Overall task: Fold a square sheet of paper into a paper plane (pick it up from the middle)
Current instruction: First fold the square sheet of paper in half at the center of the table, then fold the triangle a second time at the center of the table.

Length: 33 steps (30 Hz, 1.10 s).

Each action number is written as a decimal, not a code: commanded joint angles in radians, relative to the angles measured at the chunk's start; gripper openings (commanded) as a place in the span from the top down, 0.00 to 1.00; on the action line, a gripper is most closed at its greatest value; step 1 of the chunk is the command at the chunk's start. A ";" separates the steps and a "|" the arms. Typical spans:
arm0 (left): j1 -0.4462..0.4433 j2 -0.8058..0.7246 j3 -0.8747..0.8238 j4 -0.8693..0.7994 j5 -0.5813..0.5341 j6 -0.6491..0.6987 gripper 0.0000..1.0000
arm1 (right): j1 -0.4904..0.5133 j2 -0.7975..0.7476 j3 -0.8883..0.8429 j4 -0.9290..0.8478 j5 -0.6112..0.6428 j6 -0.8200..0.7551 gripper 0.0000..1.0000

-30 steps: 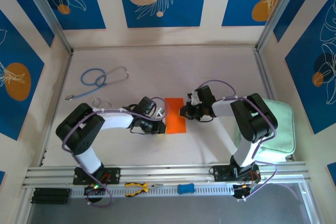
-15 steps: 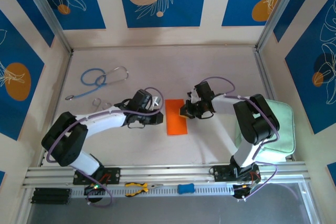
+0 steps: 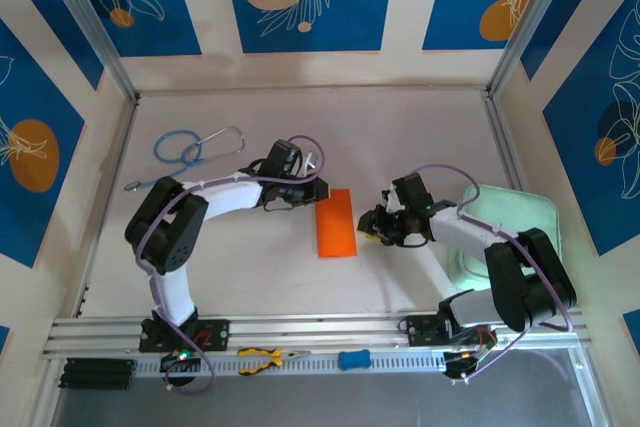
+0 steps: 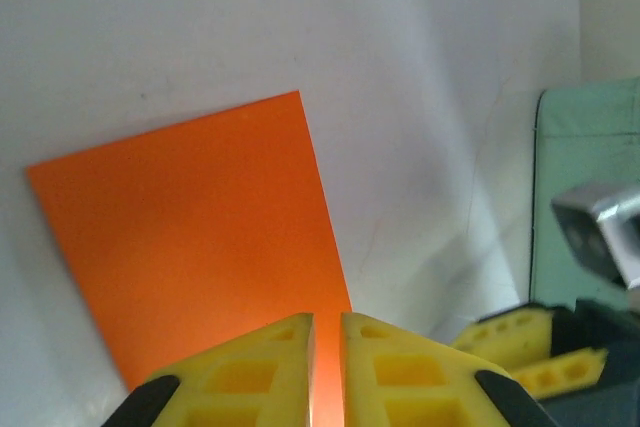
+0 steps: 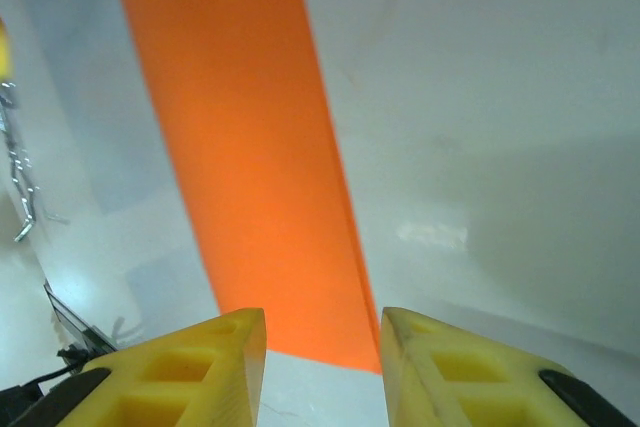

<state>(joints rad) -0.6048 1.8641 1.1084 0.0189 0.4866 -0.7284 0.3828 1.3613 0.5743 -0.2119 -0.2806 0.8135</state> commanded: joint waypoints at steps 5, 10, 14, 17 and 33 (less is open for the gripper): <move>0.020 0.095 0.084 -0.022 0.025 0.012 0.84 | 0.030 -0.024 -0.023 0.055 -0.041 0.066 0.62; 0.031 0.142 0.077 -0.009 0.037 0.014 0.84 | 0.031 -0.016 -0.030 0.084 -0.064 0.070 0.58; 0.035 0.159 0.046 0.029 0.024 -0.014 0.84 | 0.032 0.012 -0.025 0.090 -0.090 0.057 0.55; 0.035 0.171 0.034 0.028 0.023 -0.010 0.84 | 0.031 0.034 -0.027 0.106 -0.107 0.056 0.54; 0.041 0.181 -0.017 0.055 0.040 0.014 0.84 | 0.030 0.122 -0.029 0.237 -0.226 0.073 0.50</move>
<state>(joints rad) -0.5690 2.0171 1.1095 0.1101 0.5343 -0.7315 0.4088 1.4670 0.5468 -0.0143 -0.4477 0.8734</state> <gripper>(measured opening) 0.158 0.503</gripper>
